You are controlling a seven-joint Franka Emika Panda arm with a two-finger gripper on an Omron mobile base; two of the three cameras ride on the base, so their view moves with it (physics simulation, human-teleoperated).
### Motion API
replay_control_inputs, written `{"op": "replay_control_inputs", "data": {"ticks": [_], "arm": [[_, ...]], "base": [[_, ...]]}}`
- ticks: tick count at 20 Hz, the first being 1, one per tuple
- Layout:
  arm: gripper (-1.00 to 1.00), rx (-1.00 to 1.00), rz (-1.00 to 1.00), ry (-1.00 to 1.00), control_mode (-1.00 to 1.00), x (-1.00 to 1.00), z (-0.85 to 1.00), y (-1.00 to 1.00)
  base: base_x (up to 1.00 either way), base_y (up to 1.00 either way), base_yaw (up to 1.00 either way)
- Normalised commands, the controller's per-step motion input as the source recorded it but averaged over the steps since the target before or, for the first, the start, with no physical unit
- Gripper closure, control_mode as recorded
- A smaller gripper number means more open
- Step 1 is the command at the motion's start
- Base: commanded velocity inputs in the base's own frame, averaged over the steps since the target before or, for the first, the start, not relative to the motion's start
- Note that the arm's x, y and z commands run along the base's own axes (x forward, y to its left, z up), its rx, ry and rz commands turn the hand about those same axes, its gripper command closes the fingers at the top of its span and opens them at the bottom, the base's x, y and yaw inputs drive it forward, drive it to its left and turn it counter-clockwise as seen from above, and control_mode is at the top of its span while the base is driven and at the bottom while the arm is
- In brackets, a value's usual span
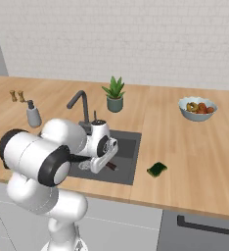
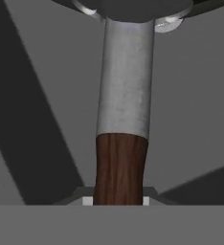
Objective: Pick the pan and sponge and place them into the sink. Then turn on the water.
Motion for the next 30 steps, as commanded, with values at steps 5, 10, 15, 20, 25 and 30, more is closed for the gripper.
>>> {"op": "replay_control_inputs", "data": {"ticks": [5,10,15,20,25,30], "arm": [[1.00,-0.04,0.14,0.02,-1.00,0.54,-0.23,0.00],[1.00,-0.03,0.11,0.00,-1.00,0.43,-0.38,-0.05],[1.00,0.00,0.08,0.00,-1.00,0.29,-0.41,-0.23],[1.00,0.00,0.06,0.00,-1.00,0.32,-0.44,-0.28],[1.00,0.00,0.06,0.00,-1.00,0.43,-0.46,-0.04],[1.00,0.00,0.04,0.00,-1.00,0.41,-0.36,0.00]], "base": [[0.00,0.00,0.00],[0.00,0.00,0.00],[0.00,0.00,0.00],[0.00,0.00,0.00],[0.00,0.00,0.00],[0.00,0.00,0.00]]}}
